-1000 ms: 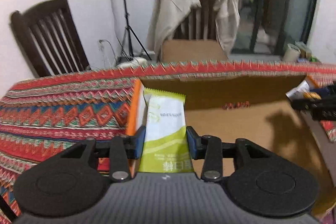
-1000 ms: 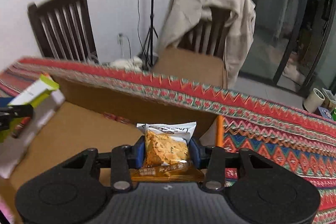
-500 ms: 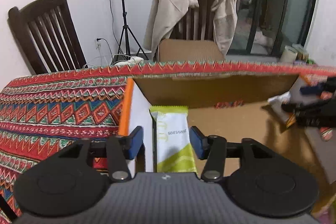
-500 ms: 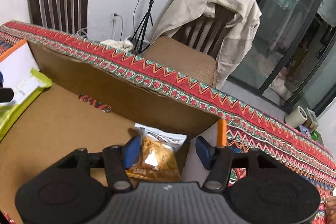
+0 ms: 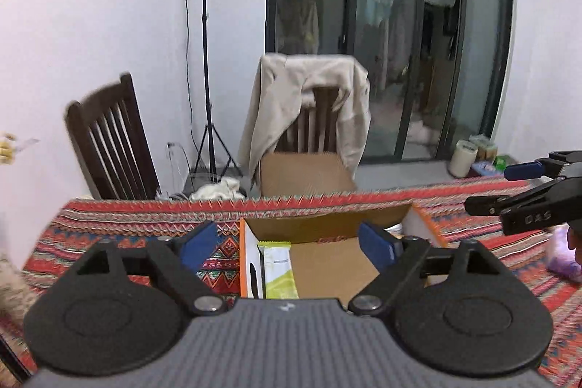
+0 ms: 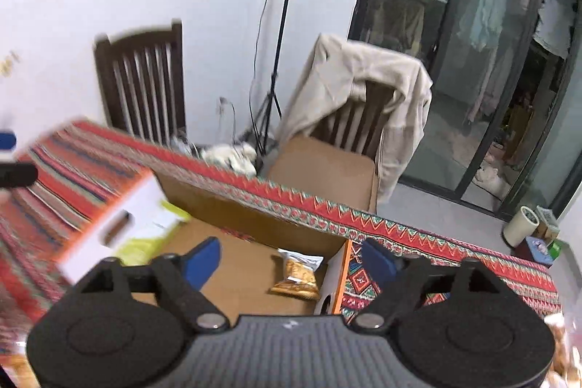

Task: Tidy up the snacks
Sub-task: 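Withdraw both tools from the box back toward the snack pile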

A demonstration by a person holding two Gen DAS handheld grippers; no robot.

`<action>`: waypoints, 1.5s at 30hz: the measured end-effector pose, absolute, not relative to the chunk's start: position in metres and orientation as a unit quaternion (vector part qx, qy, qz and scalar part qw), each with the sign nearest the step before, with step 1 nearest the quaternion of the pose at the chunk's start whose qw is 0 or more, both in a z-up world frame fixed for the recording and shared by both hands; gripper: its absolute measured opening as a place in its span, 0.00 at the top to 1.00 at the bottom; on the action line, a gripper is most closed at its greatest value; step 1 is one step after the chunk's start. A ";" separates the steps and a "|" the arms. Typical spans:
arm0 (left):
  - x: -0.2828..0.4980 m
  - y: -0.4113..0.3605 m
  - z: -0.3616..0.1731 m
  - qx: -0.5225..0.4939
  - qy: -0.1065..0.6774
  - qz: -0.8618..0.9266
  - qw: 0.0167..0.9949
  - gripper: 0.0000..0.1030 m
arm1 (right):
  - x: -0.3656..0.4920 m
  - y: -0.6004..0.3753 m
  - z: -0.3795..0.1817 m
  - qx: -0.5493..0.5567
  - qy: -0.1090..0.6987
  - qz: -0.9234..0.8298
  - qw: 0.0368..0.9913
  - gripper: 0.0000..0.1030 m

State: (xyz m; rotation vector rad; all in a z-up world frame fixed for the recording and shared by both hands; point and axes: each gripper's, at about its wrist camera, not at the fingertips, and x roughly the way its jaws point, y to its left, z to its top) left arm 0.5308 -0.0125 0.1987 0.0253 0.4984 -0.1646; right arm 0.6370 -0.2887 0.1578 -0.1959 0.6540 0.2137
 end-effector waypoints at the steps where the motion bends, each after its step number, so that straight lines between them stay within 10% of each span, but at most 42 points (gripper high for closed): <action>1: 0.514 -0.011 0.208 0.010 0.238 -0.083 0.968 0.07 | 0.617 -0.293 0.174 -0.083 0.311 0.109 0.941 0.07; 11: 0.326 0.013 0.230 -0.011 0.170 -0.091 0.981 0.00 | 0.413 -0.334 0.240 0.003 0.235 0.174 0.956 0.00; 25: 0.159 0.024 0.126 -0.013 0.132 -0.063 0.989 0.00 | 0.200 -0.354 0.158 0.007 0.144 0.192 0.971 0.00; 45: 0.146 0.009 0.036 0.014 0.195 -0.080 0.977 0.00 | 0.146 -0.343 0.000 0.022 0.196 0.150 0.969 0.00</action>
